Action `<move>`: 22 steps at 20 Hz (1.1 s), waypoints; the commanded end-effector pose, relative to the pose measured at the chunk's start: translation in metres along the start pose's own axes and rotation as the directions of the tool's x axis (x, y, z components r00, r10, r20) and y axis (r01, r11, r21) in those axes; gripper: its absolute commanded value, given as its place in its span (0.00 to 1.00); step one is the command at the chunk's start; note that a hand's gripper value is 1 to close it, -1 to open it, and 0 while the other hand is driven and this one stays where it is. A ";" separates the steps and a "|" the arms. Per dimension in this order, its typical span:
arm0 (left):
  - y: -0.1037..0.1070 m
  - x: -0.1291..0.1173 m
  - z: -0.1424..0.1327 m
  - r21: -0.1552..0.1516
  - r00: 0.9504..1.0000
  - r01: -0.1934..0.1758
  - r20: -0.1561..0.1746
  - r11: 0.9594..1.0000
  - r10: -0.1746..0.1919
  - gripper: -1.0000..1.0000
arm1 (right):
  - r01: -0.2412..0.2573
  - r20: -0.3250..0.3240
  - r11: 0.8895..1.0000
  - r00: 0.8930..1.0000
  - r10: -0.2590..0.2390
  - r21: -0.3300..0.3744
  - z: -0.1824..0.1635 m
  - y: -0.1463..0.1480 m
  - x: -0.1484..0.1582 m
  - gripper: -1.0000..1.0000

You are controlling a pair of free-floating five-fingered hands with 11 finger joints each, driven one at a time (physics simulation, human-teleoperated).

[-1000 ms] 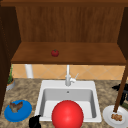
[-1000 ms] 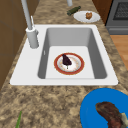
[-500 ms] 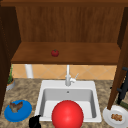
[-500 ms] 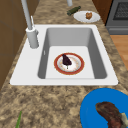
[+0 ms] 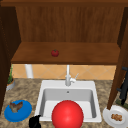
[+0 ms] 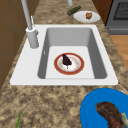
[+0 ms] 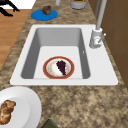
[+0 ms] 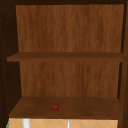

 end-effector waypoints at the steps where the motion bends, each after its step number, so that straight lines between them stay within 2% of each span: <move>1: 0.000 0.000 0.000 0.000 1.000 0.000 0.000 1.000 0.000 0.50 | 0.012 -0.044 0.999 0.999 -0.014 -0.037 0.023 -0.022 0.004 0.00; 3: 0.000 0.000 0.000 0.000 1.000 0.000 0.000 1.000 0.000 0.50 | -0.010 -0.085 0.999 0.996 0.007 -0.040 0.034 -0.024 0.005 0.00; 6: 0.000 0.000 0.000 0.000 1.000 0.000 0.000 1.000 0.000 0.50 | -0.077 -0.168 0.995 0.984 0.064 -0.068 0.040 -0.020 0.005 0.00; 9: 0.000 0.000 0.000 0.000 1.000 0.000 0.000 1.000 0.000 0.50 | -0.122 -0.220 0.985 0.971 0.092 -0.124 0.042 -0.017 0.005 0.00; 11: 0.000 0.000 0.000 0.000 1.000 0.000 0.000 1.000 0.000 0.50 | -0.150 -0.246 0.973 0.964 0.104 -0.177 0.039 -0.018 0.006 0.00; 13: 0.000 0.000 0.000 0.000 1.000 0.000 0.000 1.000 0.000 0.50 | -0.195 -0.282 0.970 0.948 0.149 -0.143 0.035 -0.011 0.015 0.00; 17: 0.000 0.000 0.000 0.000 1.000 0.000 0.000 1.000 0.000 0.50 | -0.274 -0.389 0.950 0.899 0.199 -0.149 0.030 -0.015 0.023 0.00; 19: 0.000 0.000 0.000 0.000 1.000 0.000 0.000 1.000 0.000 0.50 | -0.283 -0.422 0.948 0.885 0.199 -0.146 0.027 -0.013 0.030 0.00; 22: 0.000 0.000 0.000 0.000 1.000 0.000 0.000 1.000 0.000 0.50 | -0.262 -0.461 0.953 0.872 0.167 -0.151 0.021 -0.016 0.039 0.00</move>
